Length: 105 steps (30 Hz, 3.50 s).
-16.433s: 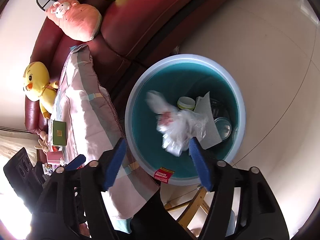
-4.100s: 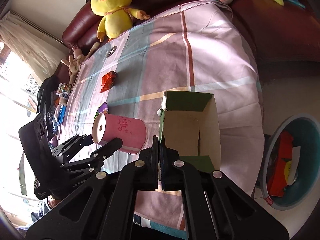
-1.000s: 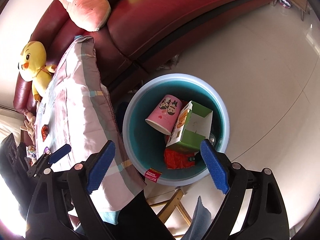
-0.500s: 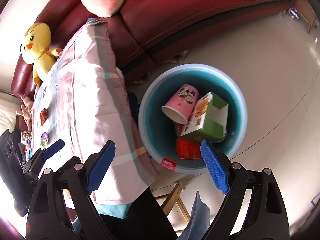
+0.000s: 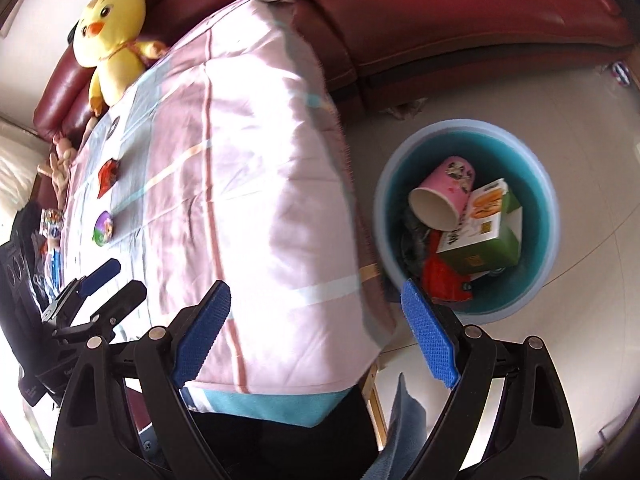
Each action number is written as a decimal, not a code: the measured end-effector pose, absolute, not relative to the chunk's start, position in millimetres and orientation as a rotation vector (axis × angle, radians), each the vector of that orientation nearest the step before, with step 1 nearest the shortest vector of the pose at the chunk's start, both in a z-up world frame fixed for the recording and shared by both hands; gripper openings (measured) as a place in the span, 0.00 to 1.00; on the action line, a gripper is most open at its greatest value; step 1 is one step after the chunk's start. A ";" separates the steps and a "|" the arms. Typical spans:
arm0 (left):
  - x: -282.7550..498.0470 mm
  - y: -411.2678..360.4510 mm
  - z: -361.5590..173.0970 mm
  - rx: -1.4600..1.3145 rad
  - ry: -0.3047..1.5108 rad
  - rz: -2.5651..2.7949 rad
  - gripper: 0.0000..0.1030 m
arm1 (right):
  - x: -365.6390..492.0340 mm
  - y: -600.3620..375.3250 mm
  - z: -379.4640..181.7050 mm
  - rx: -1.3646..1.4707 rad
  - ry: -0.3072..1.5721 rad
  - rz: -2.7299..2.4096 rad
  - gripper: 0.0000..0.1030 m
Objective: Collect trash
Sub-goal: 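Move both tools back over the table toward the clear lid and green-lidded cup, then grasp the clear red-rimmed lid with the right tool while the left tool grasps the small cup, then carry the clear lid and small cup over the teal bucket and open both tools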
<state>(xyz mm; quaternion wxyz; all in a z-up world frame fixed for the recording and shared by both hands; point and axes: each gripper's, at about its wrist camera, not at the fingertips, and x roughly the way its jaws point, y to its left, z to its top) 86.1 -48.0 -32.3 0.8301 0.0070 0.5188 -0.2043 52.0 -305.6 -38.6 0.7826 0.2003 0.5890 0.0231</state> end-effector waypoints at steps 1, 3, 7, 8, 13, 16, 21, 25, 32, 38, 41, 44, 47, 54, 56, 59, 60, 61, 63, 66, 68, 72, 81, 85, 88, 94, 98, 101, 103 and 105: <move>84.5 -38.7 -32.6 0.007 1.097 -0.425 0.89 | 52.4 -295.4 -37.8 0.417 1.277 0.063 0.81; 80.2 -19.9 -32.2 -0.009 1.089 -0.410 0.89 | 52.6 -275.0 -35.9 0.385 1.286 0.087 0.81; 71.9 17.8 -34.6 -0.040 1.084 -0.375 0.89 | 52.6 -236.0 -33.1 0.333 1.300 0.136 0.81; 69.5 26.8 -35.7 -0.044 1.084 -0.364 0.89 | 52.1 -225.7 -33.1 0.321 1.304 0.148 0.81; 59.6 72.1 -41.1 -0.069 1.083 -0.308 0.89 | 49.9 -181.2 -38.0 0.272 1.337 0.197 0.81; 55.3 98.8 -45.3 -0.099 1.083 -0.275 0.89 | 48.1 -153.8 -43.7 0.245 1.359 0.227 0.81; 47.9 141.2 -58.4 -0.138 1.092 -0.216 0.89 | 41.8 -108.1 -54.6 0.195 1.400 0.292 0.81; 39.3 170.4 -70.7 -0.168 1.105 -0.173 0.89 | 31.9 -71.2 -67.9 0.134 1.448 0.362 0.81; 31.6 200.1 -82.0 -0.214 1.118 -0.116 0.89 | 21.4 -29.3 -83.4 0.028 1.466 0.417 0.81; 31.3 215.3 -85.1 -0.237 1.118 -0.086 0.89 | 16.6 -6.0 -85.6 -0.029 1.441 0.444 0.81; 32.3 220.3 -86.6 -0.250 1.121 -0.075 0.89 | 13.6 4.9 -91.6 -0.075 1.441 0.452 0.78; 32.4 222.3 -88.9 -0.255 1.126 -0.071 0.89 | 10.4 14.7 -99.1 -0.129 1.447 0.460 0.58; 34.5 221.6 -91.7 -0.251 1.135 -0.071 0.89 | 11.2 16.2 -103.3 -0.153 1.445 0.456 0.47; 59.2 215.8 -87.3 -0.231 1.118 -0.078 0.89 | 42.8 -10.2 -85.2 -0.036 1.400 0.405 0.47; 70.8 211.9 -82.6 -0.222 1.104 -0.089 0.89 | 52.1 -20.4 -84.6 0.012 1.403 0.386 0.47; 89.4 205.0 -76.5 -0.207 1.090 -0.096 0.89 | 66.5 -34.4 -83.8 0.076 1.403 0.363 0.47; 95.7 202.9 -74.8 -0.205 1.085 -0.097 0.89 | 71.7 -38.5 -82.6 0.094 1.399 0.356 0.47; 102.4 200.6 -73.1 -0.203 1.079 -0.096 0.89 | 75.0 -41.9 -81.9 0.108 1.395 0.351 0.47; 116.6 195.4 -69.1 -0.203 1.070 -0.102 0.89 | 83.5 -48.3 -80.4 0.141 1.389 0.341 0.47; 136.0 184.9 -62.4 -0.173 1.045 -0.105 0.82 | 99.0 -59.8 -80.0 0.196 1.382 0.326 0.47; 148.8 177.9 -60.8 -0.148 1.043 -0.108 0.75 | 108.8 -64.7 -80.2 0.227 1.377 0.320 0.48; 168.5 166.9 -65.0 -0.121 1.056 -0.118 0.63 | 122.0 -74.4 -79.5 0.272 1.363 0.316 0.48; 177.5 144.0 -85.0 -0.106 1.118 -0.170 0.09 | 127.6 -96.1 -92.0 0.352 1.366 0.315 0.47; 164.2 129.2 -78.4 -0.154 1.128 -0.254 0.08 | 125.5 -111.8 -86.2 0.373 1.331 0.299 0.47; 154.4 109.0 -73.9 -0.154 1.136 -0.307 0.08 | 122.4 -127.2 -84.1 0.405 1.313 0.288 0.47; 138.7 57.7 -66.7 -0.082 1.139 -0.370 0.08 | 111.0 -166.0 -80.9 0.478 1.278 0.255 0.47; 131.3 23.7 -60.7 -0.037 1.137 -0.414 0.08 | 101.4 -196.9 -77.9 0.521 1.252 0.224 0.48; 126.6 -1.7 -55.4 -0.007 1.132 -0.447 0.08 | 93.8 -221.6 -76.0 0.558 1.230 0.197 0.47; 124.1 -19.1 -52.5 0.015 1.129 -0.465 0.09 | 88.9 -238.2 -75.3 0.584 1.215 0.180 0.47; 121.2 -36.0 -50.3 0.035 1.129 -0.485 0.09 | 83.6 -255.0 -73.7 0.605 1.197 0.162 0.47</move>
